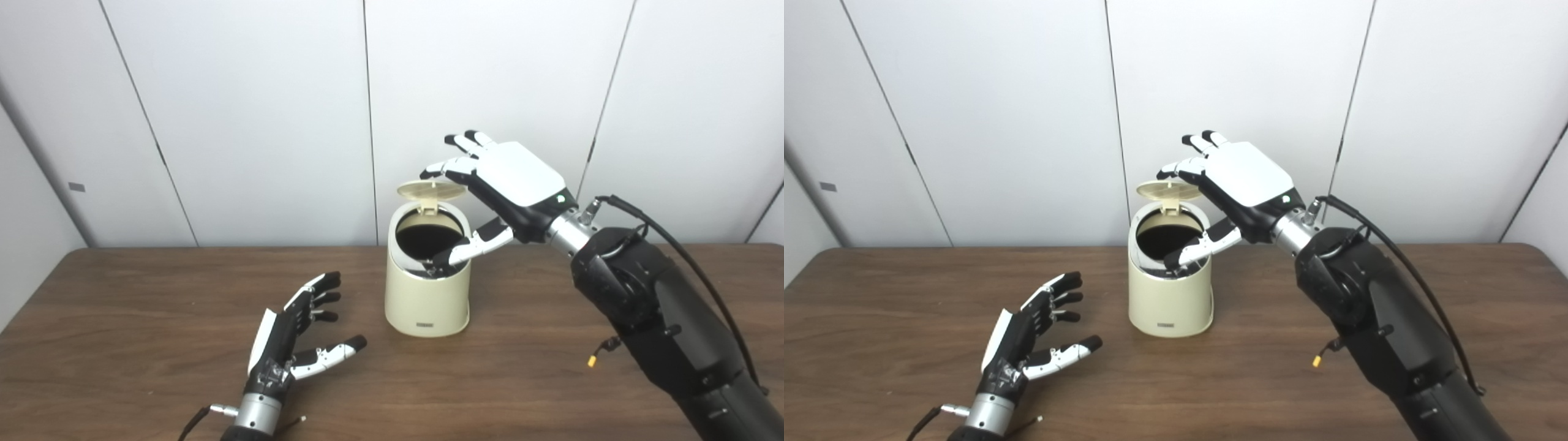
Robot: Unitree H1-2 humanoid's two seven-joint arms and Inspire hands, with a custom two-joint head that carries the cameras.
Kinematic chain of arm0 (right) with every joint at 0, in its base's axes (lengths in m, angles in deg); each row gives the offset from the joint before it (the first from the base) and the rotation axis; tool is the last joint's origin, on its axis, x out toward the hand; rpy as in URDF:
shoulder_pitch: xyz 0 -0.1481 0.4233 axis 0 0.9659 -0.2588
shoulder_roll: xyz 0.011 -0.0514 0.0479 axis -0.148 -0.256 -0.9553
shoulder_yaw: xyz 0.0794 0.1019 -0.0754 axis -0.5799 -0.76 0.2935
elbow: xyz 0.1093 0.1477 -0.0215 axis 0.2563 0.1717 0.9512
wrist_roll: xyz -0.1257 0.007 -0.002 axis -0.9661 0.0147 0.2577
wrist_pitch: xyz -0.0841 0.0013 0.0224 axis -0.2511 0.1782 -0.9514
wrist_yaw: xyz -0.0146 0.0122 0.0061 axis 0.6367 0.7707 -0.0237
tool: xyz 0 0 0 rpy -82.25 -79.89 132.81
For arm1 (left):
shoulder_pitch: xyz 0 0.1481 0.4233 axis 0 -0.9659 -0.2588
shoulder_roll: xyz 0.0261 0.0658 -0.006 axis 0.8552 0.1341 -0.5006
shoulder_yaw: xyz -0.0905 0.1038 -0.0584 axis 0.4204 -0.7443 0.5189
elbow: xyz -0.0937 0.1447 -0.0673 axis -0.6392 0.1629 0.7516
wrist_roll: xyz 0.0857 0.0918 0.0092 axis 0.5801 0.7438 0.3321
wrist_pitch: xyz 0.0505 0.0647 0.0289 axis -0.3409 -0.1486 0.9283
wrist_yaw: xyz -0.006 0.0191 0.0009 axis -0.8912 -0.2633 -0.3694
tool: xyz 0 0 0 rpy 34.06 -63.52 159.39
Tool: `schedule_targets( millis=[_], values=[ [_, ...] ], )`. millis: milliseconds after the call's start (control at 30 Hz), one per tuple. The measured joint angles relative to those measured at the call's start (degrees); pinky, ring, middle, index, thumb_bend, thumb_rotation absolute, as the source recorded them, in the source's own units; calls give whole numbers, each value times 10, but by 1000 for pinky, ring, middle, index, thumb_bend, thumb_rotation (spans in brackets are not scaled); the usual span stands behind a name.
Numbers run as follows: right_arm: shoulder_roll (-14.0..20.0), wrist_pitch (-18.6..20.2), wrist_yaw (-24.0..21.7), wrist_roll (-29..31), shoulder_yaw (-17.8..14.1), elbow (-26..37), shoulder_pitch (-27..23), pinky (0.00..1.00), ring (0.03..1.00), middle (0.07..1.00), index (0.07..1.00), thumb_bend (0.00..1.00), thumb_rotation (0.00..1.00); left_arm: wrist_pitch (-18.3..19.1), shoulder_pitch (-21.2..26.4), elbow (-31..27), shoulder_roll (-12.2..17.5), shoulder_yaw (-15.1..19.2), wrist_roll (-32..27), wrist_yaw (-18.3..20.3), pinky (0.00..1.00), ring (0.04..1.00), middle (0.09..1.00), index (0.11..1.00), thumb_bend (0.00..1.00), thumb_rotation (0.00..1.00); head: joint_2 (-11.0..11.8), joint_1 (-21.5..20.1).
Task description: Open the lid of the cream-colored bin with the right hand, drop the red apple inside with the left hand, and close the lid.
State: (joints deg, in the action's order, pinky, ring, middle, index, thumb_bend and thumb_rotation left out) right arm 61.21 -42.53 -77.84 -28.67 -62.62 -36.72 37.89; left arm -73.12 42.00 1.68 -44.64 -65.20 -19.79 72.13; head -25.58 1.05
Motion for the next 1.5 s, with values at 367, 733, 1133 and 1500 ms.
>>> schedule_targets(
  millis=[367,733,1133,1500],
  values=[
    [-9,1,-24,-12,1,20,2,1000,952,792,800,826,636,2,-1,-1,0,-1,0,0,689,816,859,861,767,154,-9,2],
    [-11,0,-25,-16,1,21,22,1000,936,771,789,831,637,2,-1,-2,0,-1,0,0,680,804,852,856,763,139,-15,2],
    [-11,-2,-25,-16,1,22,32,1000,912,738,777,837,627,17,-9,-13,0,0,0,1,675,796,845,855,762,135,-24,-1],
    [-10,-8,-25,-27,1,39,51,1000,893,720,770,831,617,18,-9,-13,0,-1,0,1,672,798,848,857,756,140,-31,0]
  ],
)
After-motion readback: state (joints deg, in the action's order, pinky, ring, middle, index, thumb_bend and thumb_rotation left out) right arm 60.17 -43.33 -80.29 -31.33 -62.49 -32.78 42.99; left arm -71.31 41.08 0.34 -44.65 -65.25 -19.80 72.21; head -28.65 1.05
